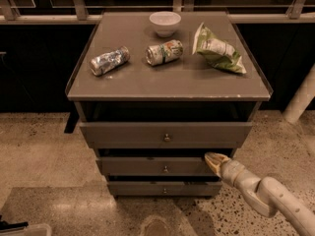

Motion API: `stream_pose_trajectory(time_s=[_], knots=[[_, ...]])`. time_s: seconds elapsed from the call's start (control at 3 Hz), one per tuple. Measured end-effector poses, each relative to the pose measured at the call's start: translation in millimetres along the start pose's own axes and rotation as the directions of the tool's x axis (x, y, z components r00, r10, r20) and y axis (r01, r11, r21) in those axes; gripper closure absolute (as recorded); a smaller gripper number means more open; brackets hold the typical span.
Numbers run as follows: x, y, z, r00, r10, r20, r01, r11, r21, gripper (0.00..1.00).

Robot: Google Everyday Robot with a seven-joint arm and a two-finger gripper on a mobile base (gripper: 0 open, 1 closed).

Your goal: Open middle drawer

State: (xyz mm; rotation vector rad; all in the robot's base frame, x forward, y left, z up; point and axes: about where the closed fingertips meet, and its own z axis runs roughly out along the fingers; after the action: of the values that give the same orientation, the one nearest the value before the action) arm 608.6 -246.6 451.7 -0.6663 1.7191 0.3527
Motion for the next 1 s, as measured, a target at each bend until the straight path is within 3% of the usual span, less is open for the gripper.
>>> stream_pose_trajectory(time_s=[0.33,0.67,1.0], knots=[[-8,-23,19,1.0,-0.02,0.001,0.019,0.9991,0.038,1.0],[-8,-23,19,1.0,-0.02,0.001,0.02,0.9991,0.038,1.0],[3,-10,27,0.999,-0.021,-0.043,0.021,0.9998,-0.002,1.0]])
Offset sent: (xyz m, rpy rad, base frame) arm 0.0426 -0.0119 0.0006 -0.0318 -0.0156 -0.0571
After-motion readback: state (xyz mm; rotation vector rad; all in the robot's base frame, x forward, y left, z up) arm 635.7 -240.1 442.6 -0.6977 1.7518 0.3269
